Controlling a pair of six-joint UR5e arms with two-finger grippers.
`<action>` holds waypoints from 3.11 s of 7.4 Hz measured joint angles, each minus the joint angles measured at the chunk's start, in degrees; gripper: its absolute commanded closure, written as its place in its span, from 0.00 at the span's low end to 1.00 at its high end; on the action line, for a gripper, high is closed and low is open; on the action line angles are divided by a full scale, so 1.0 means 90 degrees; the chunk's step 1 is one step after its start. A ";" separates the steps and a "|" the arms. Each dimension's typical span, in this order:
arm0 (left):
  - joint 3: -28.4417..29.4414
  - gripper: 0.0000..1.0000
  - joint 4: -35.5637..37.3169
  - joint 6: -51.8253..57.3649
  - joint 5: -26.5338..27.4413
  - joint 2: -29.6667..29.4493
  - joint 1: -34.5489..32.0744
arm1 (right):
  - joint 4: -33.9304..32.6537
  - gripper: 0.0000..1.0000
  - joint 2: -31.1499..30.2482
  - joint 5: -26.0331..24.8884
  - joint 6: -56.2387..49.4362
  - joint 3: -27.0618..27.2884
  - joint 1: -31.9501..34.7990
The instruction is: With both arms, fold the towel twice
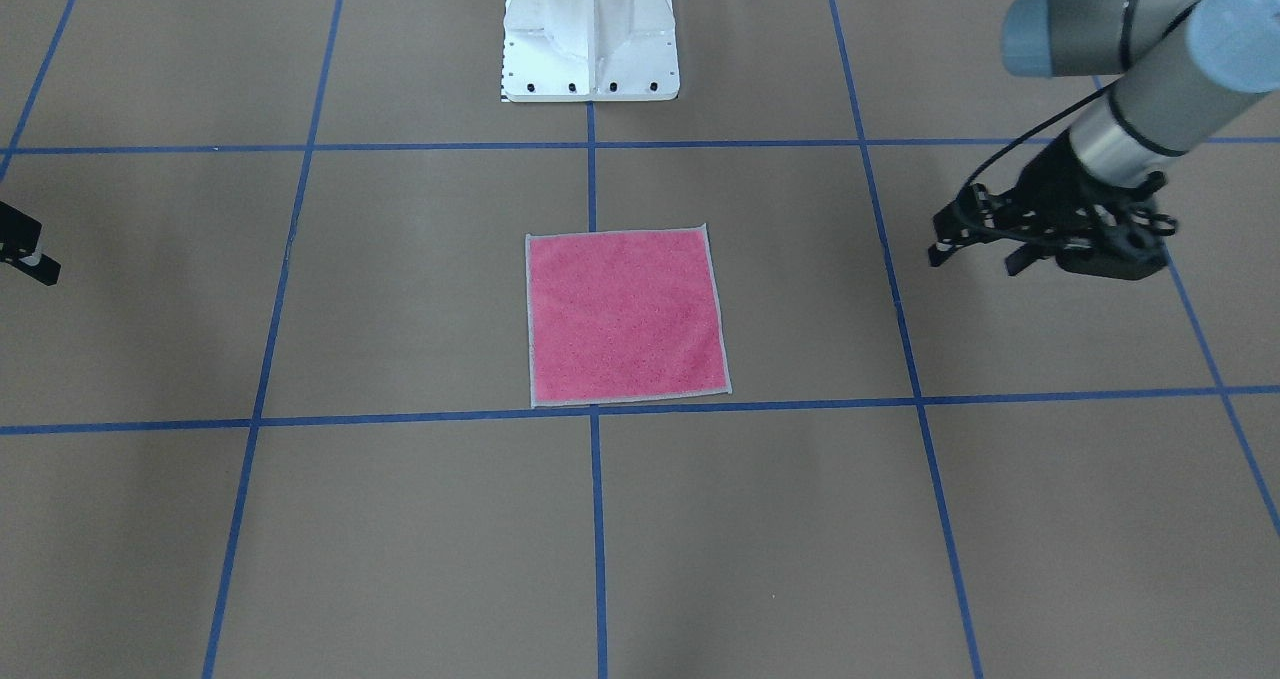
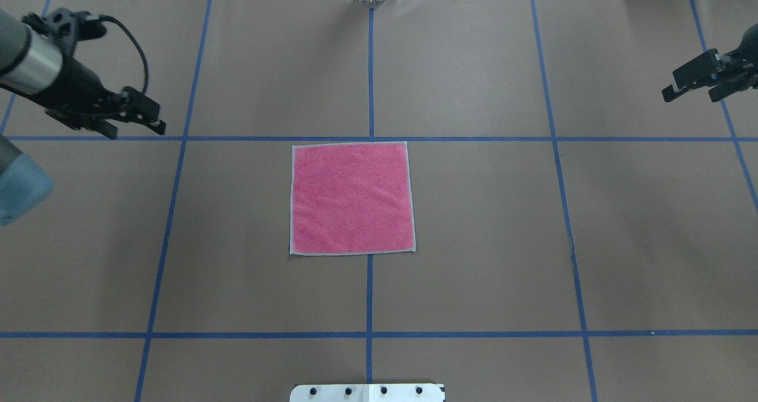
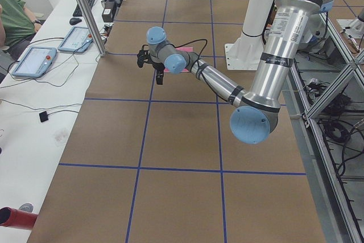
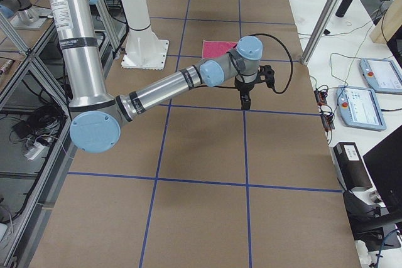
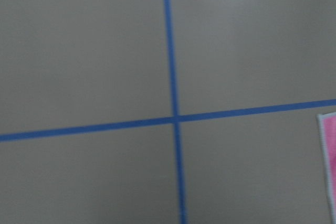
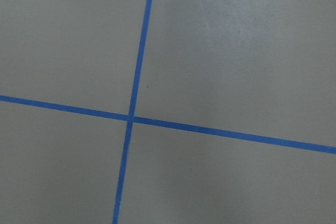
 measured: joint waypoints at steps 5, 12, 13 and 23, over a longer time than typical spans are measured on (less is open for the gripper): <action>0.0346 0.00 -0.0475 -0.3290 0.1588 -0.0990 0.2212 | 0.2536 0.00 0.0066 -0.0373 0.3468 -0.0164 -0.1483; 0.1167 0.15 -0.1052 -0.3690 0.2288 -0.1230 0.3030 | 0.2773 0.00 0.0257 -0.0375 0.3715 -0.0225 -0.1704; 0.1181 0.20 -0.1065 -0.3687 0.2289 -0.1238 0.3036 | 0.2772 0.00 0.0259 -0.0375 0.3717 -0.0229 -0.1704; 0.1141 0.34 -0.1051 -0.3695 0.2237 -0.1207 0.3101 | 0.2736 0.00 0.0262 -0.0363 0.3713 -0.0260 -0.1705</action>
